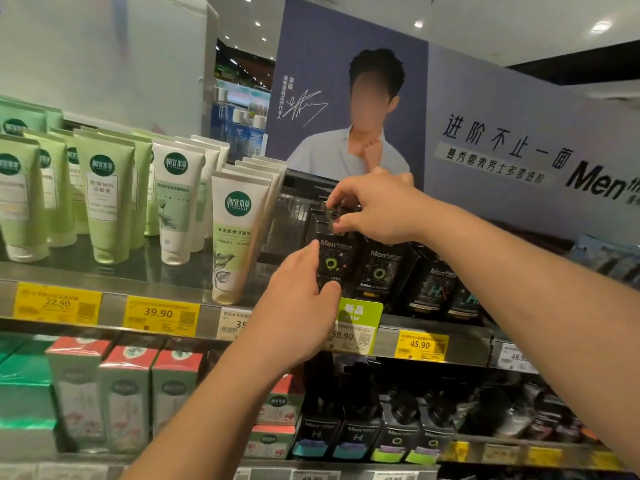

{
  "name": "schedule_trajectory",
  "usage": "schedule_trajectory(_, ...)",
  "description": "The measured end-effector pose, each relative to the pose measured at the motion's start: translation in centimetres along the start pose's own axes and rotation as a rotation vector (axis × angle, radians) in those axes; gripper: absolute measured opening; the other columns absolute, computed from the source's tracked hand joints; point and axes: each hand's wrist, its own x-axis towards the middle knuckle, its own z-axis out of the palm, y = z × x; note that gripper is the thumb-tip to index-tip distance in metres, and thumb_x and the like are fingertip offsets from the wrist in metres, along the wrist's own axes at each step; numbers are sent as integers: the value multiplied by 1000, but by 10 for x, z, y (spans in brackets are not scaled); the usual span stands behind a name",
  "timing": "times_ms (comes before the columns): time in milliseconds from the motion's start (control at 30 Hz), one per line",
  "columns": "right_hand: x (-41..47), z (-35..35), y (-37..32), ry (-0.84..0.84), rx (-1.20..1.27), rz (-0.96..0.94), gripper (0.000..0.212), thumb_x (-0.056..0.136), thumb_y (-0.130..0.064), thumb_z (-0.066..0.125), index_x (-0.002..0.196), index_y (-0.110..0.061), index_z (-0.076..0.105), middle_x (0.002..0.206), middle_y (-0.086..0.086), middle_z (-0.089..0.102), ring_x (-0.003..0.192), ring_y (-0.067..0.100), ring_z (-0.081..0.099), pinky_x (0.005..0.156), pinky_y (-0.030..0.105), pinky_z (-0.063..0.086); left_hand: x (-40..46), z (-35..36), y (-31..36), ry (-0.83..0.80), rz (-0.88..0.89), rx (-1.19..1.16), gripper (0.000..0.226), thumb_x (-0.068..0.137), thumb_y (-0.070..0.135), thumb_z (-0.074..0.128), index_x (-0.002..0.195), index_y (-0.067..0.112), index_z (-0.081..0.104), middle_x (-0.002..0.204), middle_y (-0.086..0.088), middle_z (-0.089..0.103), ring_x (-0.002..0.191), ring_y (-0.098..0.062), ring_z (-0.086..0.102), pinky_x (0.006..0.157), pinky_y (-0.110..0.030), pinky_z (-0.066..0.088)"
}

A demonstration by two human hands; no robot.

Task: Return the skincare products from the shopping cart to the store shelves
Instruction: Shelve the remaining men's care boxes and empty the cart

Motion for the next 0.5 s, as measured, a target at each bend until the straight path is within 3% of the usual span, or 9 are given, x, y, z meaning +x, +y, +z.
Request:
schedule_trajectory(133, 0, 2, -1, 6, -27, -1, 31, 98, -49, 63, 128, -46, 59, 110, -12, 61, 118, 19, 35, 91, 42, 22, -1, -1, 1, -18, -38, 12, 39, 102, 28, 51, 141, 28, 44, 111, 26, 32, 105, 5, 34, 81, -17, 28)
schedule_trajectory(233, -1, 3, -2, 13, -37, 3, 31, 99, -48, 62, 130, -46, 59, 108, -13, 58, 115, 18, 32, 90, 41, 21, 1, -1, 3, -35, -52, 19, 40, 102, 31, 53, 141, 28, 44, 110, 26, 33, 103, 4, 35, 86, -20, 28)
schedule_trajectory(333, -1, 3, 0, 19, -45, 7, 32, 99, -49, 62, 131, -46, 59, 109, -13, 60, 120, 19, 34, 90, 42, 20, 1, -2, 6, -61, -54, 19, 40, 102, 34, 53, 142, 30, 45, 113, 24, 34, 87, 9, 42, 73, -14, 31)
schedule_trajectory(367, -1, 3, 0, 20, -49, 11, 32, 99, -49, 61, 131, -46, 59, 109, -13, 59, 121, 20, 34, 90, 42, 21, 1, -3, 6, -68, -50, 17, 42, 102, 34, 53, 143, 30, 45, 116, 24, 38, 86, 13, 42, 73, -11, 30)
schedule_trajectory(467, -2, 2, 2, 23, -49, 13, 33, 99, -50, 61, 132, -46, 58, 110, -15, 59, 124, 19, 36, 92, 42, 21, 2, -4, 6, -62, -36, 22, 48, 102, 36, 53, 149, 32, 42, 137, 18, 46, 97, 12, 39, 89, -17, 31)
schedule_trajectory(500, -3, 1, 2, 25, -45, 9, 34, 98, -51, 62, 132, -46, 58, 111, -16, 60, 124, 18, 37, 91, 42, 21, 2, -5, 6, -56, -35, 19, 48, 102, 36, 54, 149, 33, 43, 133, 18, 45, 95, 11, 40, 87, -16, 31)
